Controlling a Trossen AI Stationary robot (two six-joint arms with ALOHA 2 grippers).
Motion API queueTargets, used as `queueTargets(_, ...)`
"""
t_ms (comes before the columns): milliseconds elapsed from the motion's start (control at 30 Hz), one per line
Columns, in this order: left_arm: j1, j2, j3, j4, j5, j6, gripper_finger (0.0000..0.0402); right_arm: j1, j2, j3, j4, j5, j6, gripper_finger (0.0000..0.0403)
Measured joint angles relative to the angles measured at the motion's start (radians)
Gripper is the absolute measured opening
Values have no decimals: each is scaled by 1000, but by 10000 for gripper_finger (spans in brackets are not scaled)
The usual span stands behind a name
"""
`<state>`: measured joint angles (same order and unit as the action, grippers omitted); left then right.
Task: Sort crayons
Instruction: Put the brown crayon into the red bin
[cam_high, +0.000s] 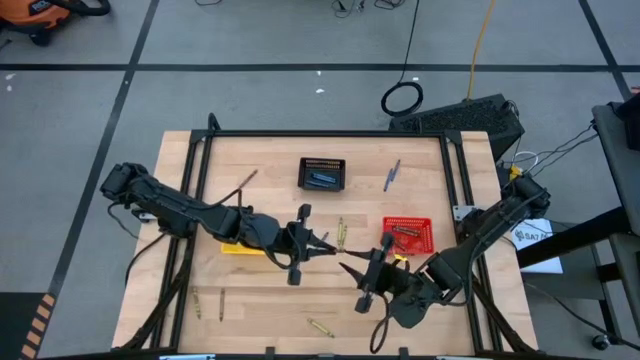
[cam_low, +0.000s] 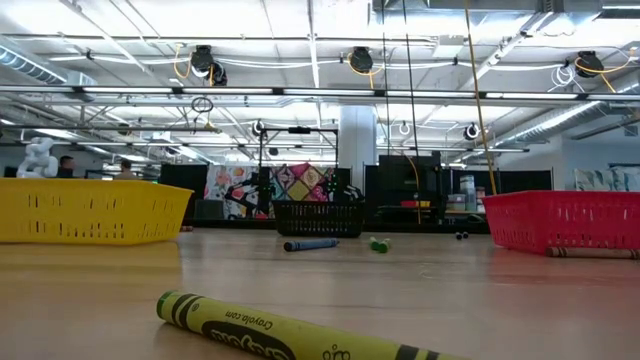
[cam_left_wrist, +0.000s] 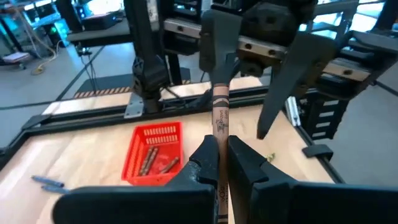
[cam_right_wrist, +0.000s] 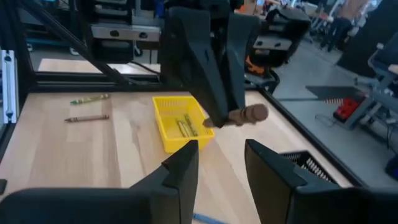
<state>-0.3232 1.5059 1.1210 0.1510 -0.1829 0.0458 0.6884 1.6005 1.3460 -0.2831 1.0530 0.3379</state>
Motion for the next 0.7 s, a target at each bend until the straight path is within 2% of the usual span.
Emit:
queueTargets(133,0,0,0,10,32,16,8,-1,0,0,46,4,-64,118)
queueTargets(233,0,0,0,17,33,17,8,-1,0,0,47,51,-66,118)
queueTargets(400,0,0,0,18,33,17,8,-2,0,0,55,49,-81,118)
queueTargets(700,2,0,0,19,34,22,8,-2,0,0,171,48,-190,118)
